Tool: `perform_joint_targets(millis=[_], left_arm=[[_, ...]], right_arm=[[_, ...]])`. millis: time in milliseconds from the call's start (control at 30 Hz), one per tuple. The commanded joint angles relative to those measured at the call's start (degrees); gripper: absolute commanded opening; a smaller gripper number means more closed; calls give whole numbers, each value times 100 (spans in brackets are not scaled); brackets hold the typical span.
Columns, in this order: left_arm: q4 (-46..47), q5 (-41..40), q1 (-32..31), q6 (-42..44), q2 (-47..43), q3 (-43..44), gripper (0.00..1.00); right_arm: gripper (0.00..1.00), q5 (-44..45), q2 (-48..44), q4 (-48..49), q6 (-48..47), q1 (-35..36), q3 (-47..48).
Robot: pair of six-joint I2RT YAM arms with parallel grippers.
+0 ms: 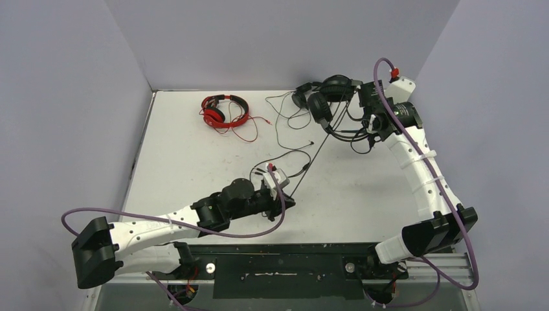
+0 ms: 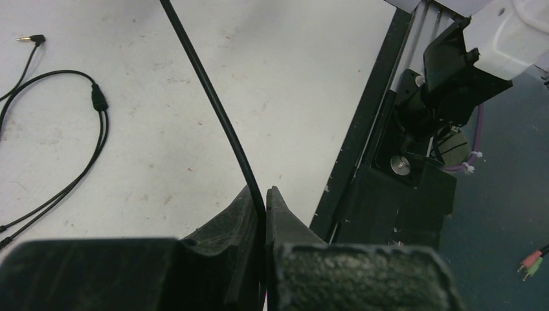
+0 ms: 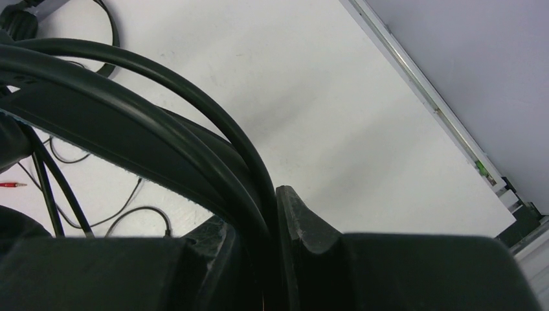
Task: Wrap the headphones
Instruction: Wrap the headphones cable around the headphones.
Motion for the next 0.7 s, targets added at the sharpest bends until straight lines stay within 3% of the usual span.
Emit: perform_joint_targets(millis=[0,167,433,667], left_arm=[[-443,100,-287,82,13,393,0],[-1128,-387,-486,266,-58,987,0],[-2978,-1594,-540,774,-137,2270,0],[-3379,-2944,-590,1827,-7,2932,0]], right_arm=[[0,388,-333,710,455,-166,62],[0,525,-427,850,321,-168,-280],[0,463,-591,1206,95,-159,-1450],[0,229,-661,1389,-311,170,-2249]])
